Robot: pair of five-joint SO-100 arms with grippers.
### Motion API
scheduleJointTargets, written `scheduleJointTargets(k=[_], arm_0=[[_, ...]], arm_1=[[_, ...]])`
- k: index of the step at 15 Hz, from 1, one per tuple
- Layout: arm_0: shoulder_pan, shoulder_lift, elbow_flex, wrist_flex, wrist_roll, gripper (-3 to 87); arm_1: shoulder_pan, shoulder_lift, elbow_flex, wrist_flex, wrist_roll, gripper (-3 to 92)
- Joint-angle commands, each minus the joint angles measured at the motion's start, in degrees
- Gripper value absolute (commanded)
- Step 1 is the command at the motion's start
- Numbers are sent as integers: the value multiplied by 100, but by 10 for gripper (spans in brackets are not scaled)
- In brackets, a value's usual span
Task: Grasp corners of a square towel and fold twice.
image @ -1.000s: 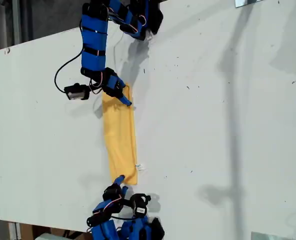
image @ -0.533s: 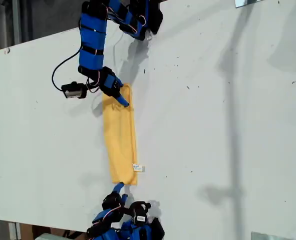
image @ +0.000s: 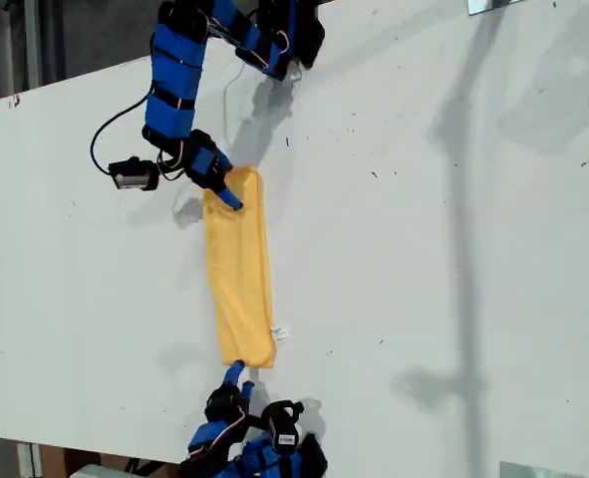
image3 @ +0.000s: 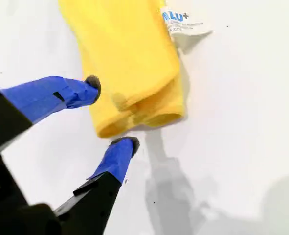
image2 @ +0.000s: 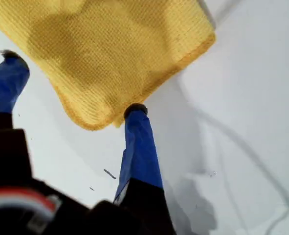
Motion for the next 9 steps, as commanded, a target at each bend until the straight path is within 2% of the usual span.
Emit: scheduleJointTargets(k=[1, 4, 6, 7, 8, 9], arm_0=[[44, 809, 246, 167, -185, 193], [88, 2232, 826, 677, -457, 186], [132, 2338, 949, 642, -536, 185], [79, 2338, 993, 606, -483, 184], [70, 2338, 1028, 580, -475, 184], [62, 2338, 1107, 536, -483, 184]], arm_1=[[439, -976, -1257, 193, -299, 407], [1090, -2487, -2013, 316, -466, 387], [1336, -2487, -1731, 360, -475, 377], [1397, -2373, -1512, 360, -519, 341], [1433, -2250, -1274, 352, -545, 93], [1459, -2048, -940, 281, -545, 0]])
